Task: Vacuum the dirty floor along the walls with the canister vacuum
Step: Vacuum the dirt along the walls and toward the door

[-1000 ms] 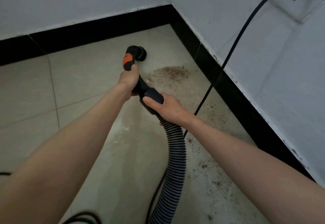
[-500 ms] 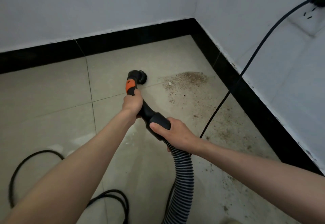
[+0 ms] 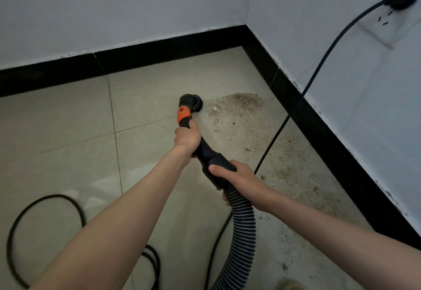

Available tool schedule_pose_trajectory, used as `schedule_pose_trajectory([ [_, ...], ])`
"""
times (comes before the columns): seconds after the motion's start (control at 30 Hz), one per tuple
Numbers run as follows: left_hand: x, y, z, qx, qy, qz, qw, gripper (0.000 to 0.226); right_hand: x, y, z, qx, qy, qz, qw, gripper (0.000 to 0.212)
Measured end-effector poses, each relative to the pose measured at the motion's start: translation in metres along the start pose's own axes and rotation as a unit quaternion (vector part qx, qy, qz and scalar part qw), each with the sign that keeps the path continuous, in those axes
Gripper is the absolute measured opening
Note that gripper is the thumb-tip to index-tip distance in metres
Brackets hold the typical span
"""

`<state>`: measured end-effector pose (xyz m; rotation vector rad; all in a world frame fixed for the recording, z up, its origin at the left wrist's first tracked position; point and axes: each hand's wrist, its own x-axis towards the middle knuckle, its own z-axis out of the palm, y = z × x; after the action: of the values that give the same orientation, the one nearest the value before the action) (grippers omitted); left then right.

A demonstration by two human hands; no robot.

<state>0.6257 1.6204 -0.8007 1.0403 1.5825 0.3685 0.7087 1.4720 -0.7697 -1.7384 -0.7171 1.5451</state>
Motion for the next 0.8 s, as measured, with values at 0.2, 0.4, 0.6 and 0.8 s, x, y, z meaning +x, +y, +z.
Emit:
schedule_pose_trajectory([
  [0.2,0.001,0.004,0.025,0.036,-0.003,0.016,0.999,0.056,-0.001,0.008,-0.008,-0.017,0.05,-0.024,0.998,0.036],
  [0.4,0.006,0.008,0.041,0.076,-0.012,0.035,0.996,0.058,0.002,0.011,-0.013,-0.03,0.095,-0.064,0.993,0.038],
  [0.6,0.011,0.019,0.059,0.1,-0.021,0.05,0.993,0.057,0.009,0.012,-0.022,0.001,0.121,-0.061,0.991,0.025],
  [0.8,0.015,0.027,0.079,0.126,-0.034,0.062,0.99,0.057,0.015,0.017,-0.035,0.019,0.142,-0.063,0.988,0.026],
])
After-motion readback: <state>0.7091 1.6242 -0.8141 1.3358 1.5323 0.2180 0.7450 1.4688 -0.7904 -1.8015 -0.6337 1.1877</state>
